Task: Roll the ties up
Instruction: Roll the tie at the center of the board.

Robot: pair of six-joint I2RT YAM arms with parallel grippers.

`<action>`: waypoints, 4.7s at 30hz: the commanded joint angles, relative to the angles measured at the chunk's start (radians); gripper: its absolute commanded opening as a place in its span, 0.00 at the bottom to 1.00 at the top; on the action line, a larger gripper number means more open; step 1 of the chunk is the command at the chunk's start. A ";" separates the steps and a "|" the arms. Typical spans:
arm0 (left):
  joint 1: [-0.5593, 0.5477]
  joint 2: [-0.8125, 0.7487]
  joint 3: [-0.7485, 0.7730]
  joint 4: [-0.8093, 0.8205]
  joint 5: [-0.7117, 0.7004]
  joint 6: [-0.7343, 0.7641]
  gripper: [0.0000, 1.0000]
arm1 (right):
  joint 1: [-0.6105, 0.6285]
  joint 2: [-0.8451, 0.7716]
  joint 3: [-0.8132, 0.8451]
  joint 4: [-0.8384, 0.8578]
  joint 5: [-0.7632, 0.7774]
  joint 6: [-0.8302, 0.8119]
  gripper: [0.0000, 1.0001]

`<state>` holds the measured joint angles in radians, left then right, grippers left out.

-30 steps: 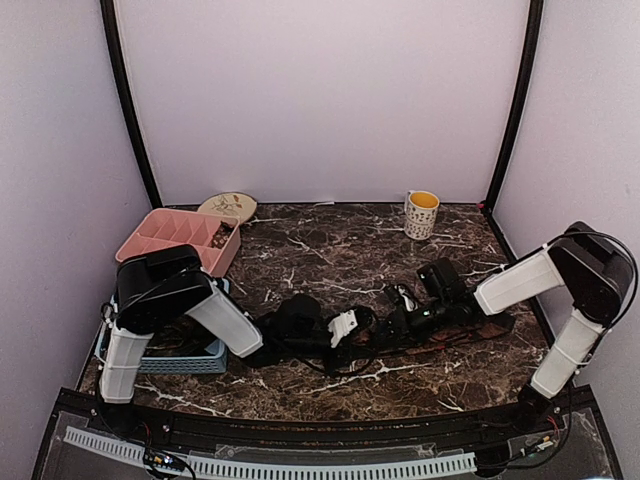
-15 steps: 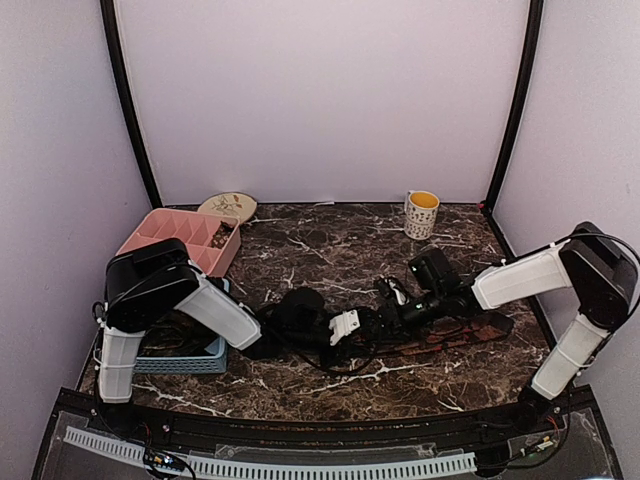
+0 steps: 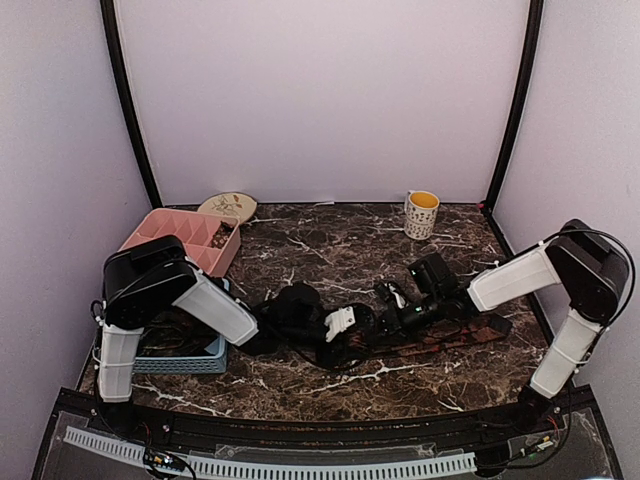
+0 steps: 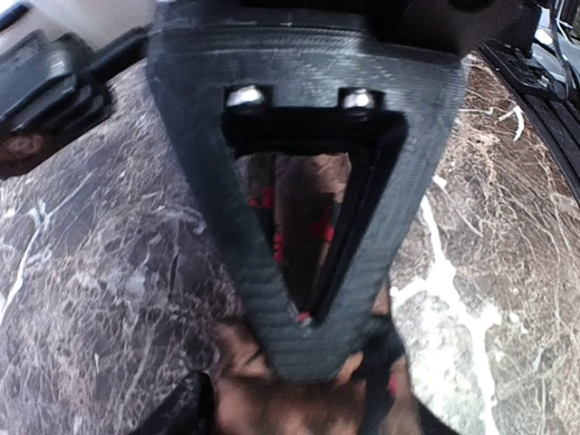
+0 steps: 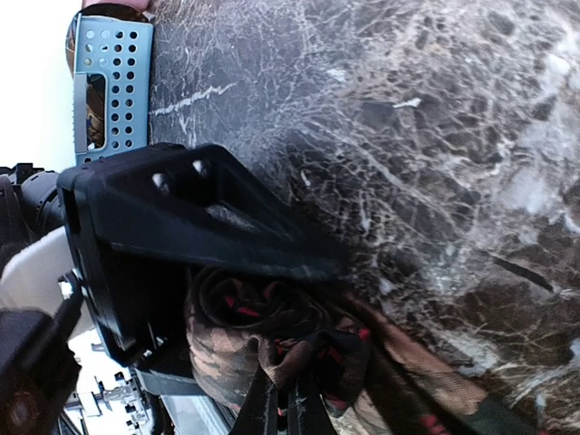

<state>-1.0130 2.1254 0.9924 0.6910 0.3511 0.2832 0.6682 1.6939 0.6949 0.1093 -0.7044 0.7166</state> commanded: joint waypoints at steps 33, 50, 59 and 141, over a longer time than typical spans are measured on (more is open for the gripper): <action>-0.027 0.011 -0.092 0.079 -0.070 -0.062 0.29 | -0.043 0.008 -0.073 0.024 0.022 -0.019 0.20; -0.021 -0.045 -0.114 -0.128 -0.087 0.018 0.28 | 0.063 -0.033 0.044 -0.054 0.048 0.009 0.44; -0.010 -0.047 -0.111 -0.136 -0.062 0.032 0.29 | 0.059 0.014 0.031 -0.088 0.091 -0.010 0.00; 0.005 -0.104 -0.177 0.143 -0.008 -0.151 0.79 | -0.043 0.035 -0.143 0.028 0.087 0.020 0.00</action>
<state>-1.0061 2.0563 0.8604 0.7563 0.3500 0.2111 0.6590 1.6863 0.6201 0.2264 -0.6945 0.7605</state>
